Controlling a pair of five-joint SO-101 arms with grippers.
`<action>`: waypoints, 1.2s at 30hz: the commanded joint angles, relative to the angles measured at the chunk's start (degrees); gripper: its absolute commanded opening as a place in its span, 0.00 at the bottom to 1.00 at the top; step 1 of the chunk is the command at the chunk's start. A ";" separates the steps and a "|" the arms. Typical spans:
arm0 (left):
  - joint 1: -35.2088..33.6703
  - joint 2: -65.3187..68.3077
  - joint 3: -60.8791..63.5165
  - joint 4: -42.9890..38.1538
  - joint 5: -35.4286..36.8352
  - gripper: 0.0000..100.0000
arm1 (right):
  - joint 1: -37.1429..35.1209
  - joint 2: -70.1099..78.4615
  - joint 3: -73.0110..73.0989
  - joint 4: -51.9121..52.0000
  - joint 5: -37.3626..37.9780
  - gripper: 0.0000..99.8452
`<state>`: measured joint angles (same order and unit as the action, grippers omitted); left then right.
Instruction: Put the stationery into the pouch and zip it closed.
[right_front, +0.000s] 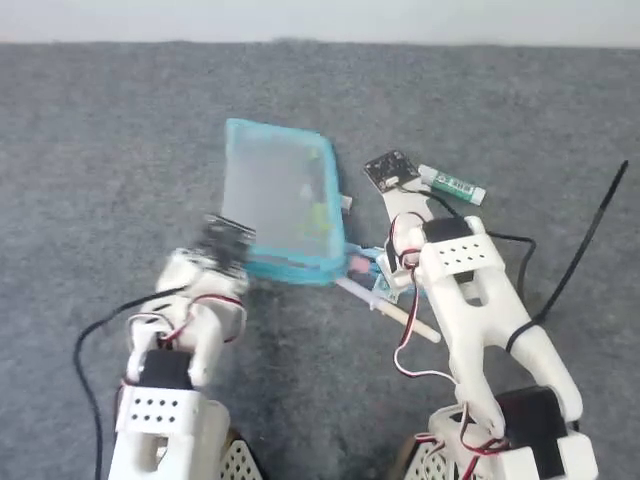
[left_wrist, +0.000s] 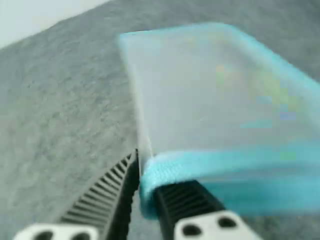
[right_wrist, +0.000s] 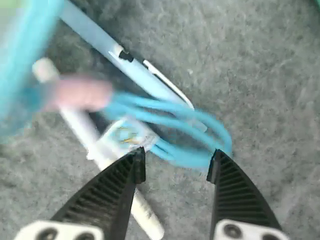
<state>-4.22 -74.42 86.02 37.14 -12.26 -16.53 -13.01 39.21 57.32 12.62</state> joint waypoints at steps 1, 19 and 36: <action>-10.02 0.70 -4.97 -0.18 8.18 0.01 | 0.57 -3.56 -0.26 -1.63 -1.23 0.21; -1.14 0.26 -1.71 0.09 4.84 0.01 | 0.57 -3.56 1.23 -1.63 -2.37 0.21; -0.70 0.35 2.07 -5.01 4.57 0.01 | 15.08 1.36 -26.73 16.92 10.37 0.21</action>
<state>-5.45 -74.42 89.01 34.51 -6.90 -4.48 -12.31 21.98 72.09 18.24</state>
